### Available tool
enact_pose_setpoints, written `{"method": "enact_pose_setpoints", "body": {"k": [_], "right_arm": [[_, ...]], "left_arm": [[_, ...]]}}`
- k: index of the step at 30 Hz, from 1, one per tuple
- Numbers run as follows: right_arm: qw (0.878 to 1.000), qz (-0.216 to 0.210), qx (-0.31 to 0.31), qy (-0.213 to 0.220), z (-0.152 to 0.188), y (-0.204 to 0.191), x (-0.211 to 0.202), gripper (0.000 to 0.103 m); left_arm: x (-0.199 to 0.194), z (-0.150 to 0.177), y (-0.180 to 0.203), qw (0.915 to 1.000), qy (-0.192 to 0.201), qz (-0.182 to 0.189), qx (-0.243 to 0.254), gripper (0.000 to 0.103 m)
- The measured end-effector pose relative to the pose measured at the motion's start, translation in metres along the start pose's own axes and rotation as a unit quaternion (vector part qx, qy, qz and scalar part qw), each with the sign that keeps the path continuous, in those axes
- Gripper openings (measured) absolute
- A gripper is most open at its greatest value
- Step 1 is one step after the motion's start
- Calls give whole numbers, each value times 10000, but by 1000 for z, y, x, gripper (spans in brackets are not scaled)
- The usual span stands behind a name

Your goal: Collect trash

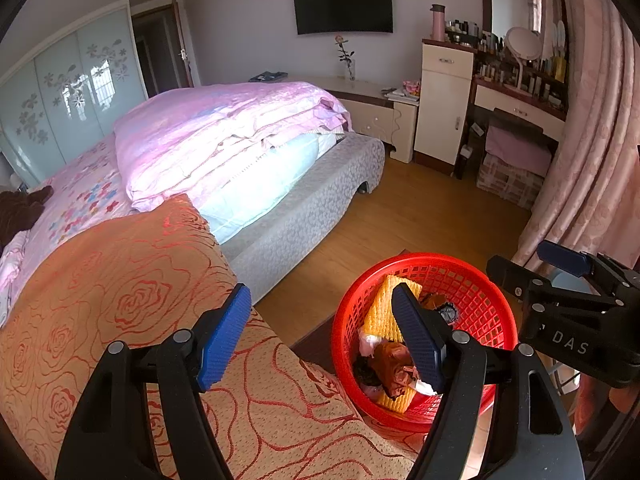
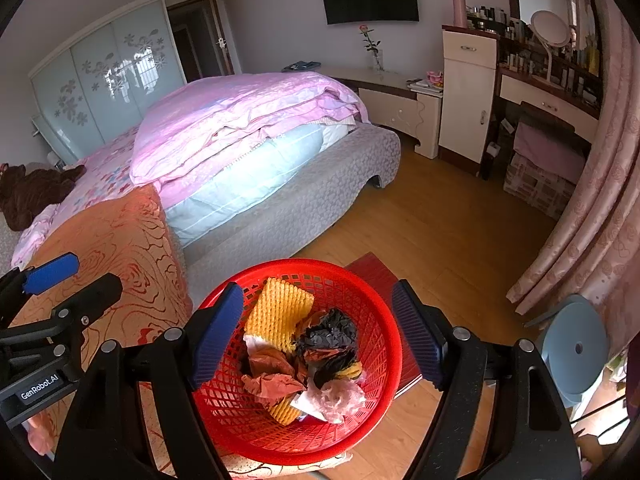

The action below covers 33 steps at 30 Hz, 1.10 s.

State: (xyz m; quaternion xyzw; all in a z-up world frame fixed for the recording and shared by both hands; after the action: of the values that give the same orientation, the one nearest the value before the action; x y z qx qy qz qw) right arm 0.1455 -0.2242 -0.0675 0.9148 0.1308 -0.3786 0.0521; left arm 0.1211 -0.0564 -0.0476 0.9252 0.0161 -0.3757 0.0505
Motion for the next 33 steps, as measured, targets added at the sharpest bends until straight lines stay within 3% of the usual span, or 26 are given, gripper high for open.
{"method": "enact_pose_setpoints", "body": {"k": [12, 17, 33], "right_arm": [[10000, -9, 5, -4, 0, -1, -1, 75], [10000, -11, 74, 60, 2, -8, -10, 83], [9996, 53, 56, 271, 17, -32, -41, 92]], "left_arm": [[-2, -2, -2, 10000, -7, -12, -12, 70], [-5, -1, -9, 10000, -12, -58, -62, 70], [-30, 6, -16, 9994, 255, -238, 70, 85]]}}
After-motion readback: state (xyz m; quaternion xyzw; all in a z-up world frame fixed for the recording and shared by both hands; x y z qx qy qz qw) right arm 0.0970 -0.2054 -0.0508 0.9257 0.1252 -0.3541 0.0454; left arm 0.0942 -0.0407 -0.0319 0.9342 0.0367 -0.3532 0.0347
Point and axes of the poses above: each gripper's, at about its wrist camera, not at the fingertips, and x roughly the way its jaws point, y to its right, z to its underside, the point moved 4 cm from there along x, roughly the way its jaws point, and after that the axes turned 13 degrees about -x, right-handed, at the moved point
